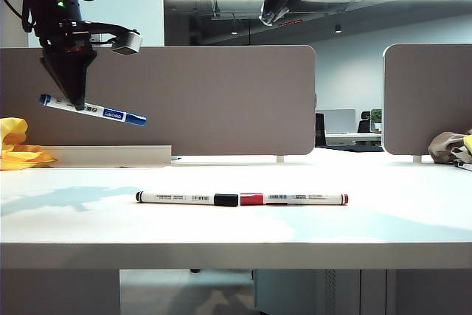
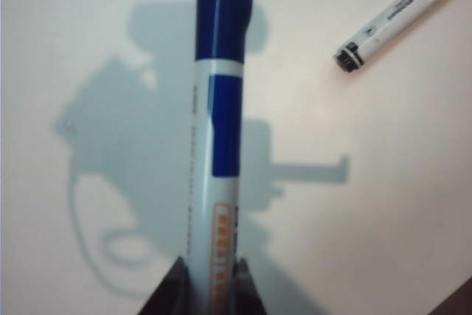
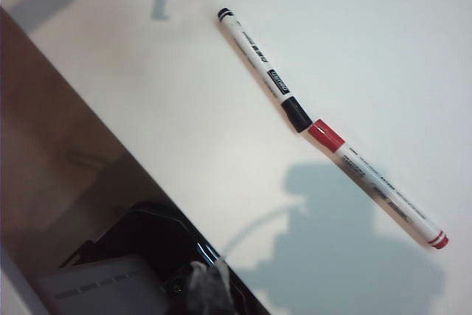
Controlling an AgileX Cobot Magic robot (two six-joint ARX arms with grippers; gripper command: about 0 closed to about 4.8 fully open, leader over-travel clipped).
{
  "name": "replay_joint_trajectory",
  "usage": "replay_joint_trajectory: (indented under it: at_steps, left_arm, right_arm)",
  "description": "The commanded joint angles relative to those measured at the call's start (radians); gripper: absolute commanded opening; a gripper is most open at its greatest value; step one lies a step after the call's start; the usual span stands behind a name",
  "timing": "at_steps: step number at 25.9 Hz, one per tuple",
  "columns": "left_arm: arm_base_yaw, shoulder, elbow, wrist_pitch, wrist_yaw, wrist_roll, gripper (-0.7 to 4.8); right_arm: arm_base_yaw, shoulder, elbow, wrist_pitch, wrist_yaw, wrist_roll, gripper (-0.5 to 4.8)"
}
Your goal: Pick up the markers one by one and line them up horizontally in a straight line on the table.
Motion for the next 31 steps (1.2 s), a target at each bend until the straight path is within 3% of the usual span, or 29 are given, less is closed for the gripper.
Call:
replay_joint_trajectory:
  at_steps: [1,11,18,25,31]
  left_arm:
    - [-0.007,-0.010,0.005,0.000,0.003,0.040,-0.05]
    - [-0.014,-0.010,0.007,-0.038,0.002,0.064,-0.05]
    - [-0.003,-0.015,0.007,-0.089,0.003,0.103,-0.05]
    - [0.061,-0.026,0.007,-0.101,0.064,0.111,-0.05]
    - [0.161,-0.026,0.007,-0.096,0.199,0.111,-0.05]
  right_arm:
    - [0.001,-0.005,0.003,0.015,-0.014,-0.003,-0.06]
    - [0.000,-0.006,0.003,0.034,-0.122,-0.020,-0.06]
    - [0.000,-0.006,0.003,0.031,-0.129,-0.021,-0.06]
    - [0.000,-0.006,0.003,0.020,-0.129,-0.021,-0.06]
    - [0.000,-0.006,0.003,0.018,-0.129,-0.021,-0.06]
